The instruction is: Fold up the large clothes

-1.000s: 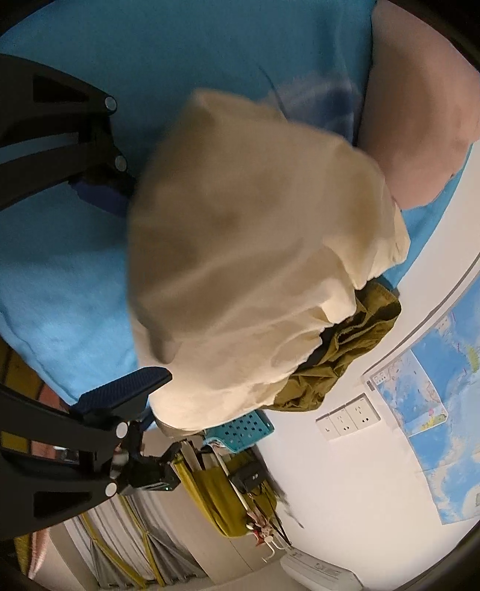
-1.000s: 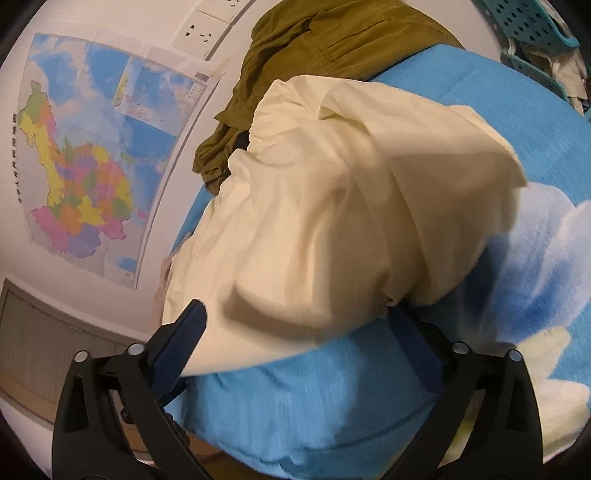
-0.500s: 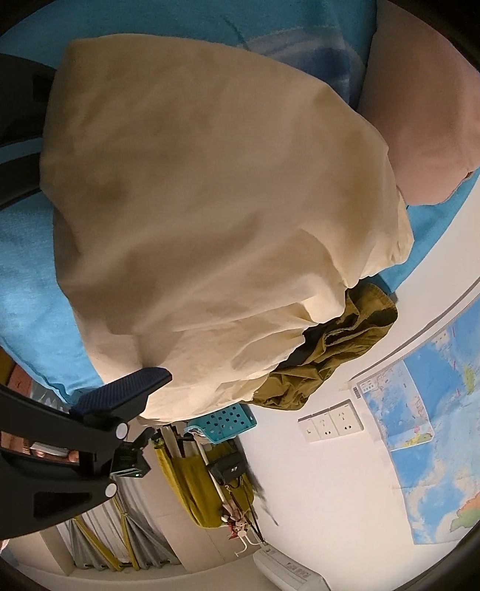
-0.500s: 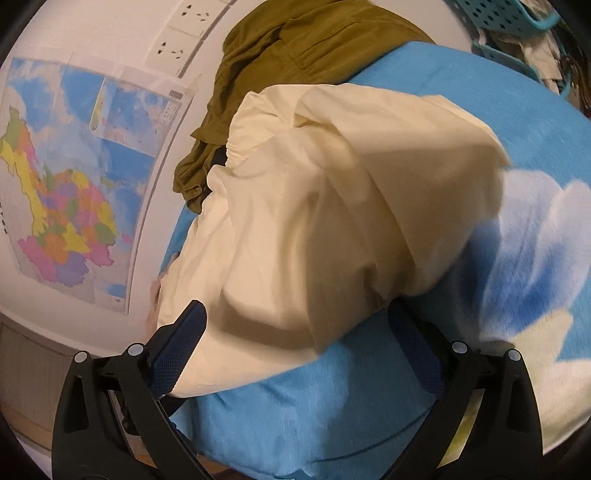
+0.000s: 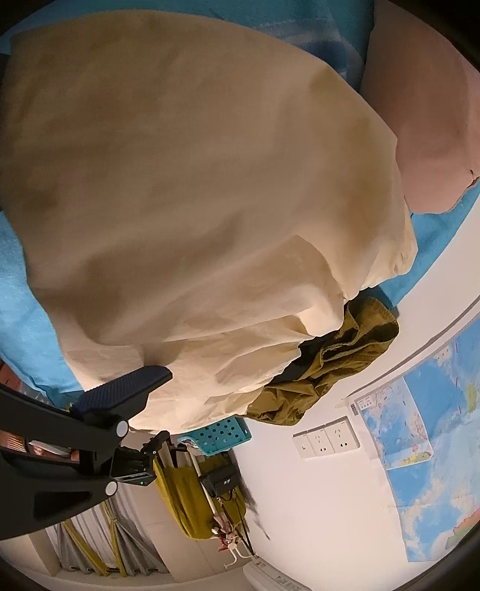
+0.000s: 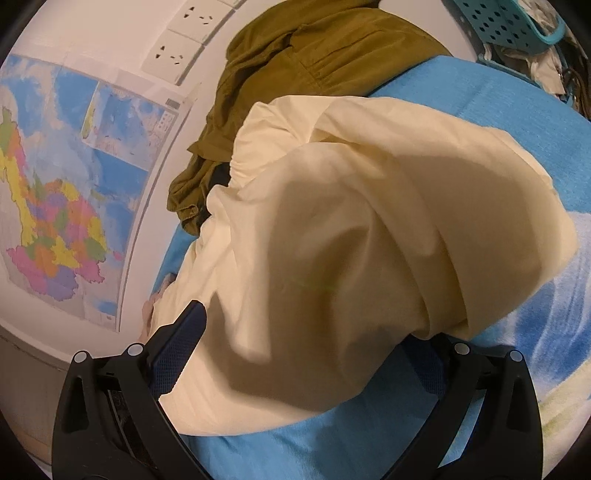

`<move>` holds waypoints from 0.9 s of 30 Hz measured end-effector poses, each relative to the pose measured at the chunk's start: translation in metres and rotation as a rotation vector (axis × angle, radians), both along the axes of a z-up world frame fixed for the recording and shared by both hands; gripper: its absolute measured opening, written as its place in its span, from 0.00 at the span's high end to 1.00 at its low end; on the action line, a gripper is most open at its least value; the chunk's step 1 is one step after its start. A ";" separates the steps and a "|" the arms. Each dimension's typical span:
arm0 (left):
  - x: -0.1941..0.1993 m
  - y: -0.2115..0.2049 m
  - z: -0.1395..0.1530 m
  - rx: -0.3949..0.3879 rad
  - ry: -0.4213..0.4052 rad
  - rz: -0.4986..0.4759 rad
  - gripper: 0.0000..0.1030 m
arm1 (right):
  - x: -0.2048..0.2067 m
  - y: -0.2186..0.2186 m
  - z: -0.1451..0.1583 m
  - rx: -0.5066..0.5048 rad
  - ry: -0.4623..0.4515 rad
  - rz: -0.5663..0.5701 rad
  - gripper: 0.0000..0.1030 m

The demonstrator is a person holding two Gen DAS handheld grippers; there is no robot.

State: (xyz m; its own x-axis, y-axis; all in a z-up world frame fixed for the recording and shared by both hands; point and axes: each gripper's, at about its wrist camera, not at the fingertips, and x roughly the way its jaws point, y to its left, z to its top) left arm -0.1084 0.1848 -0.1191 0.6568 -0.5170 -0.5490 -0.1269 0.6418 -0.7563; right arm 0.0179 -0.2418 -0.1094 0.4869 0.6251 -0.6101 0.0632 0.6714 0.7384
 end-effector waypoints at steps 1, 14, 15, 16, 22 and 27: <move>0.001 0.000 -0.001 0.006 0.010 0.004 0.34 | 0.000 0.000 0.000 0.005 -0.005 -0.011 0.04; 0.005 0.002 -0.002 0.004 0.023 0.012 0.41 | 0.011 0.018 0.001 -0.005 -0.057 -0.003 0.22; 0.004 0.002 -0.003 0.007 0.024 0.013 0.45 | 0.011 0.017 -0.001 0.012 -0.061 0.008 0.24; 0.004 0.002 -0.003 0.013 0.025 0.013 0.46 | 0.012 0.016 -0.002 0.021 -0.064 0.015 0.28; 0.006 0.002 -0.004 0.011 0.027 0.006 0.50 | 0.017 0.014 -0.002 0.071 -0.064 0.083 0.22; 0.007 0.002 -0.002 0.016 0.026 0.002 0.48 | 0.025 0.030 0.002 0.027 -0.080 0.149 0.12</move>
State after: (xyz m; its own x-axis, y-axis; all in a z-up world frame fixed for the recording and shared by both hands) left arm -0.1010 0.1864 -0.1215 0.6432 -0.5070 -0.5738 -0.1476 0.6533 -0.7426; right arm 0.0429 -0.2121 -0.1070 0.4342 0.7093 -0.5553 -0.0954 0.6491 0.7547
